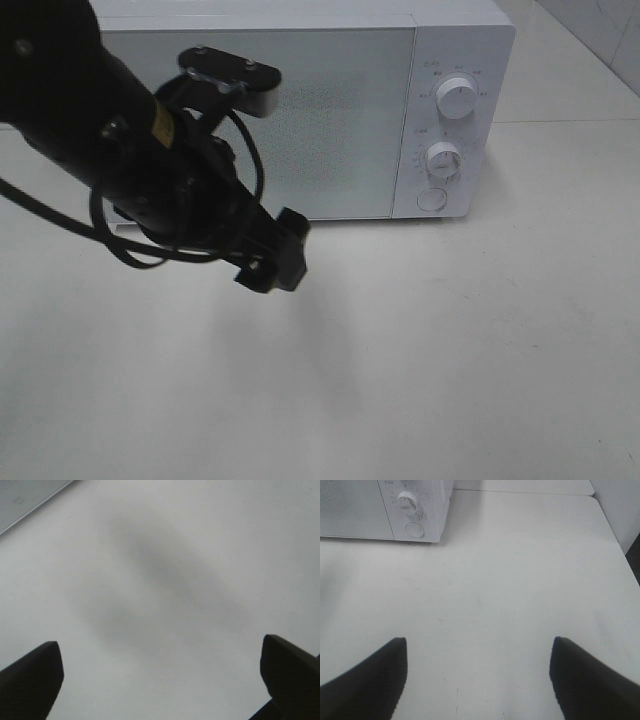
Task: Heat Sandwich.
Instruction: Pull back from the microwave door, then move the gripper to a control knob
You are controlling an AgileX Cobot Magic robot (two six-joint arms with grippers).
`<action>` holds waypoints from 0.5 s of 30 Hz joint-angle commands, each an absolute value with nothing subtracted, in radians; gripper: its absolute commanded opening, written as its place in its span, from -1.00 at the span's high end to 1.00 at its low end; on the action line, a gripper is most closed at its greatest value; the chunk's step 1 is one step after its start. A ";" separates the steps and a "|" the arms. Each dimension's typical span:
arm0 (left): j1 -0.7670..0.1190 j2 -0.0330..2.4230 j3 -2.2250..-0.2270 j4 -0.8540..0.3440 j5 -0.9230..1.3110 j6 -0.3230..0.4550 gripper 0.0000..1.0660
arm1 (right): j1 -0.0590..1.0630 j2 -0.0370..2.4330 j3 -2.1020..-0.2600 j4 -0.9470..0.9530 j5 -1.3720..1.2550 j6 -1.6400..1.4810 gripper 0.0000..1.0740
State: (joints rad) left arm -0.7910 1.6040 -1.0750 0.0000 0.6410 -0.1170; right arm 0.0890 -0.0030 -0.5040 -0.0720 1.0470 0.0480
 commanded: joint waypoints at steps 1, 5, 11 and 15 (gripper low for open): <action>-0.721 1.557 -1.075 -0.012 0.695 -0.119 -0.90 | 0.081 -0.029 -0.504 -0.074 1.039 0.039 -0.42; -0.617 1.498 -1.075 -0.011 0.753 -0.109 -0.90 | 0.081 -0.029 -0.504 -0.074 1.039 0.039 -0.42; -0.459 1.408 -1.075 -0.014 0.849 -0.066 -0.90 | 0.081 -0.029 -0.504 -0.074 1.039 0.039 -0.42; -0.347 1.352 -1.075 -0.014 0.896 -0.055 -0.90 | 0.081 -0.029 -0.504 -0.074 1.039 0.039 -0.42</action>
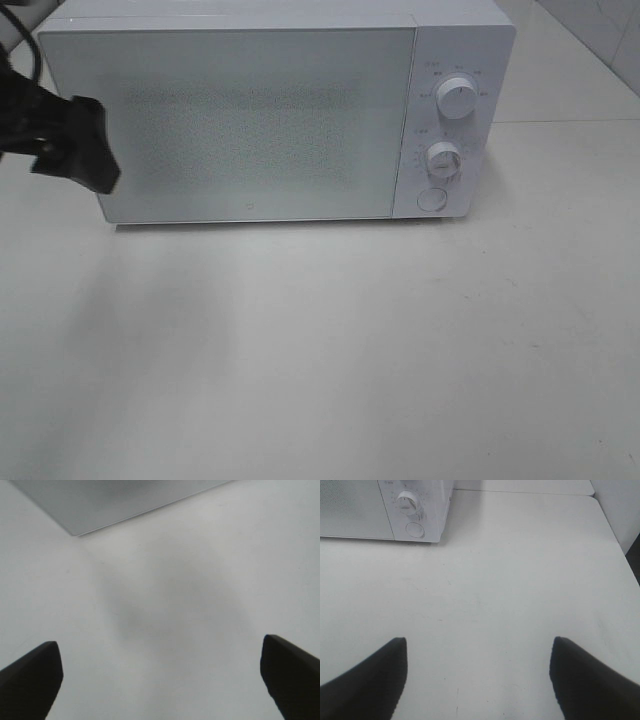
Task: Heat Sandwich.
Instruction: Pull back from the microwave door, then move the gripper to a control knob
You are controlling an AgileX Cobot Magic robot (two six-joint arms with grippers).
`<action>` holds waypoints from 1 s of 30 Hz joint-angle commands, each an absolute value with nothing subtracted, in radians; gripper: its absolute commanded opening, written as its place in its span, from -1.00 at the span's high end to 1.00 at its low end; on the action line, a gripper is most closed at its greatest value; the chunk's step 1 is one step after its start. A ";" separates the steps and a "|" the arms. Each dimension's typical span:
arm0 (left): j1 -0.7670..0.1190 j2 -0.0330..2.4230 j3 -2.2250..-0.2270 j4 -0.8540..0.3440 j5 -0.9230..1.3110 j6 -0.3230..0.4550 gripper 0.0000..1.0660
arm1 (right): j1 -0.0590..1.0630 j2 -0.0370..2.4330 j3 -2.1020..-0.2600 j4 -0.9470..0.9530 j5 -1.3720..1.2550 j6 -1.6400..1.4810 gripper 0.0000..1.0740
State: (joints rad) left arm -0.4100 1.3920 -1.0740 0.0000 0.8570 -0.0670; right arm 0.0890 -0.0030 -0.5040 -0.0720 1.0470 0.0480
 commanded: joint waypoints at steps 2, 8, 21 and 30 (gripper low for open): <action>-0.294 1.327 -1.075 -0.016 0.916 -0.055 -0.90 | 0.081 -0.029 -0.504 -0.074 1.039 0.039 -0.42; -0.177 1.261 -1.075 -0.018 0.970 -0.028 -0.90 | 0.081 -0.029 -0.504 -0.074 1.039 0.039 -0.42; 0.035 0.986 -0.787 -0.010 0.991 0.013 -0.90 | 0.081 -0.029 -0.504 -0.074 1.039 0.039 -0.42; 0.035 0.780 -0.610 -0.047 0.997 0.013 -0.90 | 0.081 -0.029 -0.504 -0.074 1.039 0.037 -0.42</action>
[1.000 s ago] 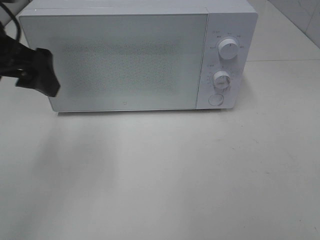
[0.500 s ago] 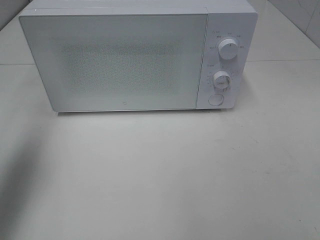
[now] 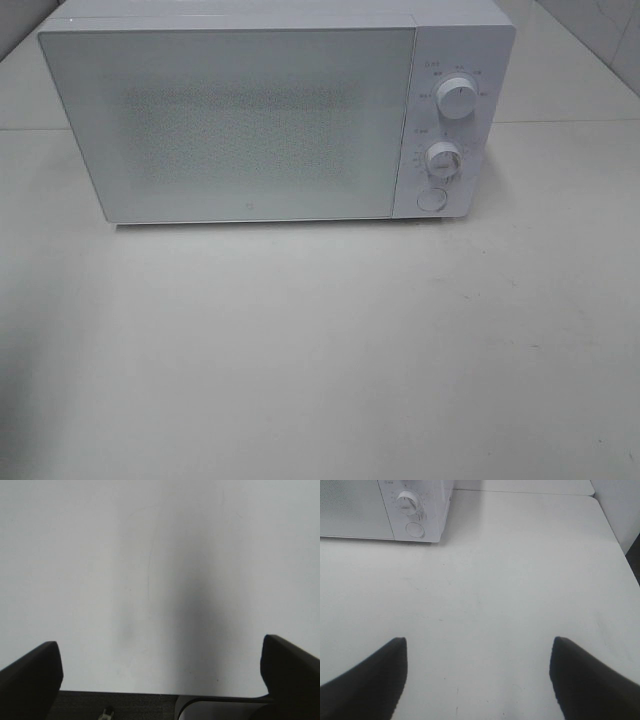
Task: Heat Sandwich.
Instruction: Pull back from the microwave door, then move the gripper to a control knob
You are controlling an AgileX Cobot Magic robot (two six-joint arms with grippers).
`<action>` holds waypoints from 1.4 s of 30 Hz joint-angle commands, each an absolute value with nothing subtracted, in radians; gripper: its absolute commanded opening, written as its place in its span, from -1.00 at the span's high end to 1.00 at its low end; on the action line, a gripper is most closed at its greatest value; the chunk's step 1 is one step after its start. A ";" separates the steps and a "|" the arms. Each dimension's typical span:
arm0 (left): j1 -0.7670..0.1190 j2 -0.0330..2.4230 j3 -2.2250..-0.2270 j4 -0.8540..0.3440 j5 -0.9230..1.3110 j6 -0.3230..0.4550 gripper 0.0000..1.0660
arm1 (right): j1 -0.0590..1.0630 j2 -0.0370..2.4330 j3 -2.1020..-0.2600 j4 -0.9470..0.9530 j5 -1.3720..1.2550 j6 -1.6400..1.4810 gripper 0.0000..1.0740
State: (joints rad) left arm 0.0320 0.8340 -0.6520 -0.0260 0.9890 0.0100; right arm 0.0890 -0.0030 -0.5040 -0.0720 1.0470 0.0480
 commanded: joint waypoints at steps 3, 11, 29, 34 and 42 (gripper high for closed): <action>0.035 0.693 -0.564 -0.056 0.985 0.016 -0.90 | 0.081 -0.029 -0.504 -0.074 1.039 0.037 -0.42; 0.035 0.467 -0.496 -0.051 1.038 0.020 -0.90 | 0.081 -0.029 -0.504 -0.074 1.039 0.037 -0.42; 0.035 0.177 -0.496 -0.096 1.037 0.069 -0.90 | 0.081 -0.029 -0.504 -0.074 1.039 0.039 -0.42; 0.035 0.018 -0.496 -0.096 1.037 0.065 -0.90 | 0.081 -0.029 -0.504 -0.074 1.039 0.039 -0.42; 0.035 -0.034 -0.495 -0.092 1.036 0.062 -0.90 | 0.081 -0.028 -0.504 -0.073 1.039 0.037 -0.42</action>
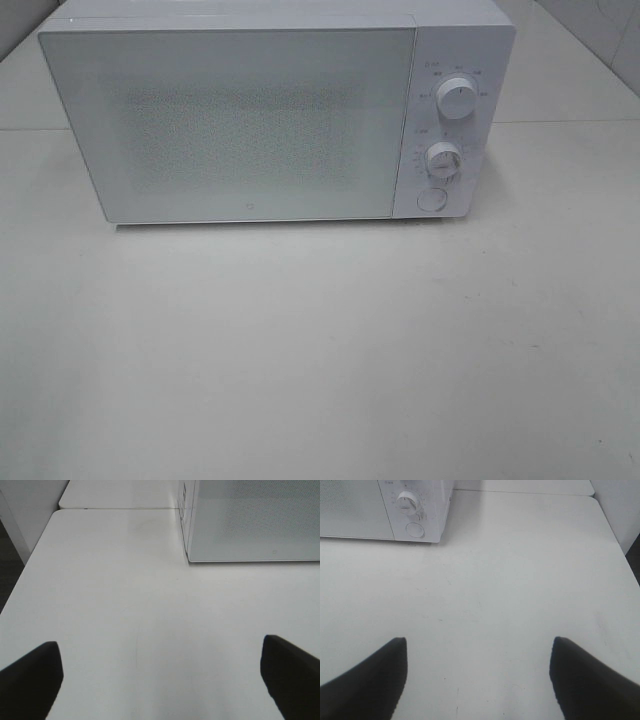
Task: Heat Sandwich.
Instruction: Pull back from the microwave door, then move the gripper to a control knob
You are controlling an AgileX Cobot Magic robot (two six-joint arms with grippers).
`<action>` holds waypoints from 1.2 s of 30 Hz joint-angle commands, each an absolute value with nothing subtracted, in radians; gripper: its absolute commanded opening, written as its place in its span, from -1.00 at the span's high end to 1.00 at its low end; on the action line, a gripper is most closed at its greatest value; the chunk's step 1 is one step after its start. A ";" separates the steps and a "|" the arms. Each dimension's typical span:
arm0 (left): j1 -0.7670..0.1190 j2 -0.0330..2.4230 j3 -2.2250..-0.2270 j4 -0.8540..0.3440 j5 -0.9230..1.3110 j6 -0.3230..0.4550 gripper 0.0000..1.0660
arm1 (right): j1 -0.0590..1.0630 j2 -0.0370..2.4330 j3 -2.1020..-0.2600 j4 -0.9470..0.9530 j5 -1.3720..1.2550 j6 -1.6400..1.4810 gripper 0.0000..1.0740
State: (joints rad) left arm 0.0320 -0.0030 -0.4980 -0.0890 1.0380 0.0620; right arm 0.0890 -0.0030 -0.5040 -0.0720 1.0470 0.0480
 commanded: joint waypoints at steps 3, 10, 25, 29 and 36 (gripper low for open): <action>0.035 -0.034 -0.495 -0.092 1.036 0.062 -0.90 | 0.081 -0.028 -0.504 -0.073 1.039 0.038 -0.42; 0.035 -0.032 -0.495 -0.092 1.036 0.062 -0.90 | 0.081 -0.028 -0.504 -0.073 1.039 0.038 -0.42; 0.035 -0.032 -0.495 -0.092 1.036 0.062 -0.90 | 0.081 -0.028 -0.504 -0.073 1.039 0.041 -0.42; 0.035 -0.032 -0.495 -0.092 1.036 0.062 -0.90 | 0.081 -0.028 -0.504 -0.073 1.039 0.041 -0.42; 0.035 -0.032 -0.495 -0.092 1.036 0.062 -0.90 | 0.081 -0.001 -0.525 -0.060 1.032 0.048 -0.42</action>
State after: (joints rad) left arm 0.0320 -0.0040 -0.4980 -0.0890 1.0380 0.0620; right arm 0.0890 -0.0020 -0.5110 -0.0680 1.0470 0.0480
